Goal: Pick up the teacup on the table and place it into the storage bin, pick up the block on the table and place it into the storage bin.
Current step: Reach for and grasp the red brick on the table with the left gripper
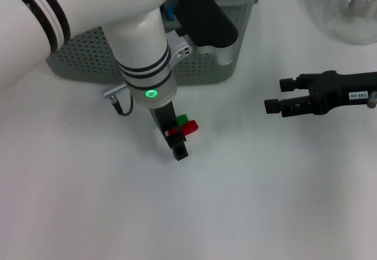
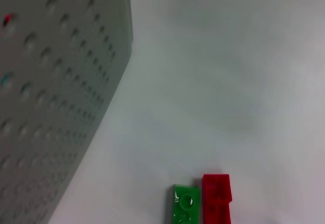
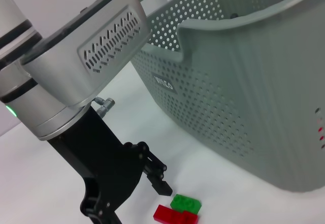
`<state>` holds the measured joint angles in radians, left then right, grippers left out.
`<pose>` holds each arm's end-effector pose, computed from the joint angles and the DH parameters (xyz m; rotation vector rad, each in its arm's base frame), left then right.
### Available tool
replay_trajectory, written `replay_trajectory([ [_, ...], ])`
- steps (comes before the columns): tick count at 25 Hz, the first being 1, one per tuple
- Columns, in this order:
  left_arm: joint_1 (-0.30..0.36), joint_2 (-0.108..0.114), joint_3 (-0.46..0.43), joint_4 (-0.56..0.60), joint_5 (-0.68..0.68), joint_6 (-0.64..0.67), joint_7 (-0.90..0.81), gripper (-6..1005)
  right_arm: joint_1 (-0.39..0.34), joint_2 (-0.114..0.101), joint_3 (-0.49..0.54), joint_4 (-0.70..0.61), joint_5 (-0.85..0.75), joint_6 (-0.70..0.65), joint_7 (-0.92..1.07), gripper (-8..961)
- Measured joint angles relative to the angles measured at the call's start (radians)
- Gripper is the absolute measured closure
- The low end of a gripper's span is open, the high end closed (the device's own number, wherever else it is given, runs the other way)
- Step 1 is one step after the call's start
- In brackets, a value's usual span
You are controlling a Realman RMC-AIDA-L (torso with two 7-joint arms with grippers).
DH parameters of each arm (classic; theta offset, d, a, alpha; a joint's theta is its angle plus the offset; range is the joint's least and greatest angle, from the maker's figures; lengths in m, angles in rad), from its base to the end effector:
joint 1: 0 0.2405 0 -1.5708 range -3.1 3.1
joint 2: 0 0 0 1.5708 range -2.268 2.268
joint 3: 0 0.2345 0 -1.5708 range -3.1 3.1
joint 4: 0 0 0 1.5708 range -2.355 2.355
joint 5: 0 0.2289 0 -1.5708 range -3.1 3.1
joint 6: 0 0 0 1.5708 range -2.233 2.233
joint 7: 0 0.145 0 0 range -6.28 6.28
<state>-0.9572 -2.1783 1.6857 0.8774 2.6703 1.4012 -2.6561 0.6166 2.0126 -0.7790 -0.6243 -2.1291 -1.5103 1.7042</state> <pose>-0.1222 0.3563 -0.1053 -2.6863 -0.6449 0.9360 0.2555 0.3542 0.0100 -2.7933 0.9714 0.4481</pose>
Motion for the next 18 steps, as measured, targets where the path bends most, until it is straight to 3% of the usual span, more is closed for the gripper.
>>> replay_trajectory([
  [18, -0.003, 0.0, 0.023, -0.002, -0.013, -0.014, -0.008, 281, -0.009, 0.0, 0.004, -0.001, 0.004, 0.001, 0.0, 49],
])
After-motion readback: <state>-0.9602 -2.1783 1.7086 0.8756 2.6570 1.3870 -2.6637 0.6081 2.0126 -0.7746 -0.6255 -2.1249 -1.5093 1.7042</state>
